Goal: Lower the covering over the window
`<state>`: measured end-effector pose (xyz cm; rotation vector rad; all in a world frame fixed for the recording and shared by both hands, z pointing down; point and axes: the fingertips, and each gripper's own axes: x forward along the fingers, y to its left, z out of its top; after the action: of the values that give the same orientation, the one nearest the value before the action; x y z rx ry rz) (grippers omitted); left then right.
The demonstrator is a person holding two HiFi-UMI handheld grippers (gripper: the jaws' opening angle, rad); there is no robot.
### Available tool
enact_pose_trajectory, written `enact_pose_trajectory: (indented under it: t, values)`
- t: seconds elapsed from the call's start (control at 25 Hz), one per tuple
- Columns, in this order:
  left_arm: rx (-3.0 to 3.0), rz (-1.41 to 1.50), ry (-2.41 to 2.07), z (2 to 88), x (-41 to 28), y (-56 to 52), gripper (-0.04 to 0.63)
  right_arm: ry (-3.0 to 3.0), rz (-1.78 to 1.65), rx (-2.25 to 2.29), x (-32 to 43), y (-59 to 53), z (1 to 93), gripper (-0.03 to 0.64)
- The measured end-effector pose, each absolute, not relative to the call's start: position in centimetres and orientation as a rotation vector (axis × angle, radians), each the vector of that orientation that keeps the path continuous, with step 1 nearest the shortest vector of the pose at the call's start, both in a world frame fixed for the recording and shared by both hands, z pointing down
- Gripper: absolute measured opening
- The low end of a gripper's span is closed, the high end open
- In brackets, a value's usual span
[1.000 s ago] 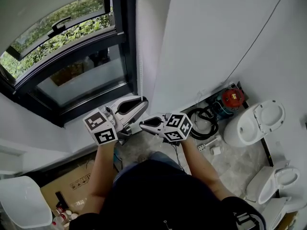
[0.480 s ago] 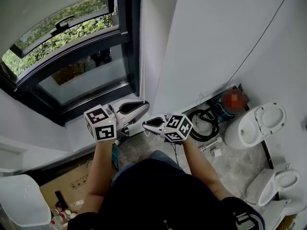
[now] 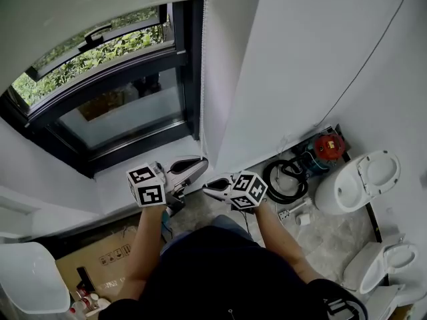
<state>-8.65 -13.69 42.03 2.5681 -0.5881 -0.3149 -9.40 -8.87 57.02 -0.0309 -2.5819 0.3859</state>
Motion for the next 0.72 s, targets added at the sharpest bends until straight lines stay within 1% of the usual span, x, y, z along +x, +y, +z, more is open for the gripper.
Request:
enact_pose_trajectory:
  t: [0.28,0.4,0.44,0.56,0.72]
  values:
    - [2.579,-0.298,-0.592,42.1,-8.4,-13.9,0.023,-2.609,0.477,-0.012,-9.0,-9.8,57.2,0.023]
    - [2.625,-0.094,-0.623,44.9,-7.6,-13.5,0.021,-2.561,0.481,-0.023,-8.6,-9.5,58.6,0.023]
    - [2.615,-0.068,-0.626,45.8,-7.5,-13.3,0.021,-2.548,0.487,-0.020,-8.3,-9.3,59.1,0.023]
    - [2.558,-0.175,-0.613,46.4,-7.6,-13.1,0.021,-2.536,0.528,-0.001,-7.5,-8.8,60.2,0.023]
    - [2.572,-0.172,-0.623,46.4,-7.8,-13.8,0.021,-2.534,0.524,0.023,-6.9,-9.1,60.5,0.023]
